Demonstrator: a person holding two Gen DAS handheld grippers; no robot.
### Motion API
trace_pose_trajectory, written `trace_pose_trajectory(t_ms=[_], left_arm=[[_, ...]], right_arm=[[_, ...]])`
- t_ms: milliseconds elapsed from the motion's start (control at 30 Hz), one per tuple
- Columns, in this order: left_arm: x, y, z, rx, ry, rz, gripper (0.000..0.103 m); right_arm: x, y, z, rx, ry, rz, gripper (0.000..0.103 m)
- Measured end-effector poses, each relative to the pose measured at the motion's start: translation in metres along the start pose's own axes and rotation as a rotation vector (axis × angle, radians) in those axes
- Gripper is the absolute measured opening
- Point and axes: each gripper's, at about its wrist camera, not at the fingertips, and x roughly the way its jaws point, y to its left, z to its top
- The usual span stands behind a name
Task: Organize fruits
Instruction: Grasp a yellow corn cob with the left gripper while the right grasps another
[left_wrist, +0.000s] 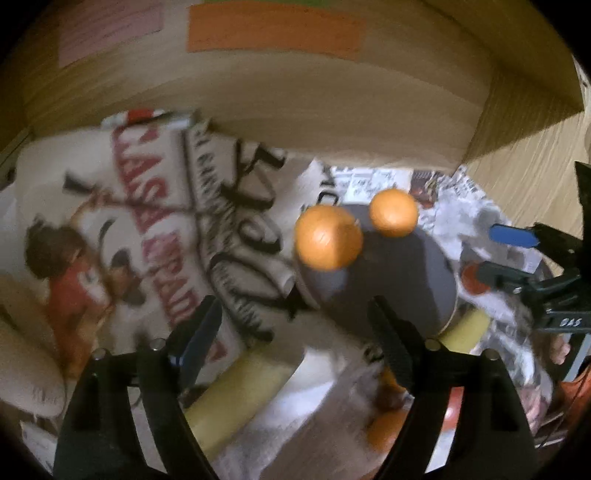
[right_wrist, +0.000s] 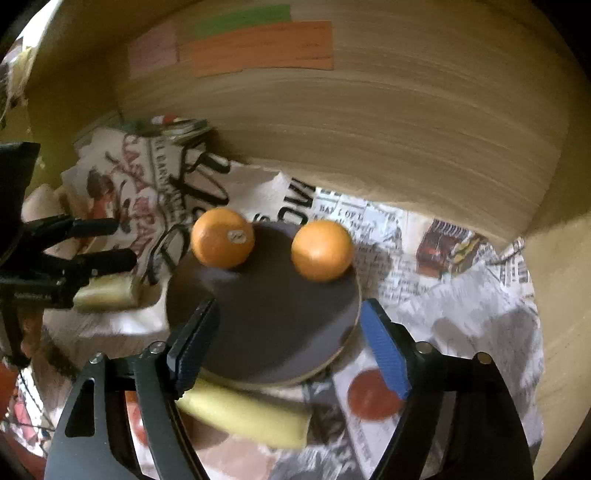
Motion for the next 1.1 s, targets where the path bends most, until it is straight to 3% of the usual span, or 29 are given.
trace_pose_trajectory(t_ms=[133,300,700,867,967,1100], left_arm=[[0.001,0.020,-0.031,-0.023,0.038,0.046,0.084],[0.008,0.040,-0.056,-0.060,0.095,0.052,0.084],[0.022,0.046,-0.058,-0.045,0.106,0.032,0.073],[0.024,0.043,-0.058,-0.059,0.129,-0.037,0.046],[0.022,0.038,-0.063,-0.066,0.130,-0.049,0.039],[0.017,0.030,-0.070,-0.070,0.121,-0.037,0.038]], right_arm=[[-0.002,0.007,-0.021,0.023,0.012,0.006,0.077],[0.009,0.010,-0.048,0.047,0.080,0.025,0.077],[0.030,0.013,-0.049,0.019,0.156,0.061,0.076],[0.026,0.015,-0.042,-0.001,0.136,0.050,0.077],[0.027,0.018,-0.041,-0.018,0.141,0.071,0.077],[0.036,0.020,-0.045,-0.024,0.183,0.110,0.076]])
